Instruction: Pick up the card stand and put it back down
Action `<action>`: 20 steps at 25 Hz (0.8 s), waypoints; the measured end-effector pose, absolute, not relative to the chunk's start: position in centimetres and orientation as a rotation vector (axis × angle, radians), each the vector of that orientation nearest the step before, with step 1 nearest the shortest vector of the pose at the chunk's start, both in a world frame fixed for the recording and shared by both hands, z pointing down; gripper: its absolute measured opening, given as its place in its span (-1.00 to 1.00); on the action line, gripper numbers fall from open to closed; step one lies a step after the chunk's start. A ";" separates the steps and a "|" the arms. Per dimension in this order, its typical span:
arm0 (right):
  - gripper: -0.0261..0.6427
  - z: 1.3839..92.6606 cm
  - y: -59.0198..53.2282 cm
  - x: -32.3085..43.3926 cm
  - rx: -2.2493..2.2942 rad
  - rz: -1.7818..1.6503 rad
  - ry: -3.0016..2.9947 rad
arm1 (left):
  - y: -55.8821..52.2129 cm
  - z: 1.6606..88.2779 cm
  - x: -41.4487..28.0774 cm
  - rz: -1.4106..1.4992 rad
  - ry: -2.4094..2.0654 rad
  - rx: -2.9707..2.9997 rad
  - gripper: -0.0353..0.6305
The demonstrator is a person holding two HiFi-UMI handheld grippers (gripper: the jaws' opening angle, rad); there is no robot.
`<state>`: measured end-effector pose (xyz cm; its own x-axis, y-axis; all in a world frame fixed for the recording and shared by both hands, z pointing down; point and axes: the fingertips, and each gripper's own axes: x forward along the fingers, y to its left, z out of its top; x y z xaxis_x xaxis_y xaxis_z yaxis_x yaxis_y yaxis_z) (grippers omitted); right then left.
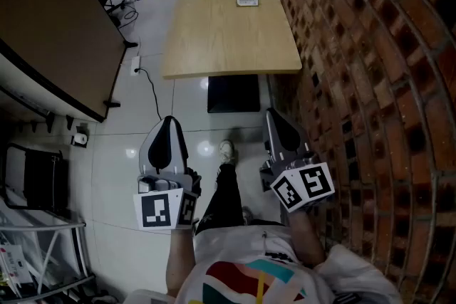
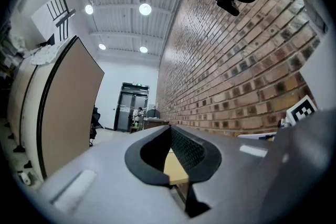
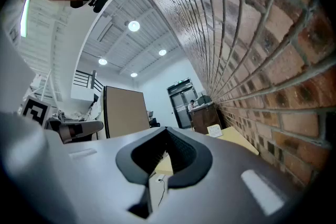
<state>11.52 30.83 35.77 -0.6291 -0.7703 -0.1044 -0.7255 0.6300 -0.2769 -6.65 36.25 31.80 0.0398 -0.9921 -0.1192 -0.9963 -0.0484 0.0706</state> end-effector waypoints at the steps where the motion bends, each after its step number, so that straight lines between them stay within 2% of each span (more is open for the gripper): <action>1: -0.92 36.4 29.0 11.2 -1.228 -0.318 2.645 | 34.3 32.0 -7.4 0.225 2.151 -2.224 -0.88; 8: -0.92 38.6 12.7 7.7 -1.305 -0.255 2.609 | 16.1 32.9 -11.5 0.274 2.063 -2.206 -0.88; 15: -0.92 33.3 -7.0 2.9 -1.432 -0.099 2.459 | -4.5 28.1 -16.6 0.303 1.898 -2.284 -0.88; 20: -0.92 33.7 -14.2 1.6 -1.458 -0.116 2.512 | -11.7 28.7 -18.1 0.295 1.939 -2.299 -0.88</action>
<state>1.61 -14.21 33.66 -0.4765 -0.8642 -0.1615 -0.8457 0.5007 -0.1847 -18.12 -11.69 28.66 0.1608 -0.9611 -0.2247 -0.9844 -0.1725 0.0336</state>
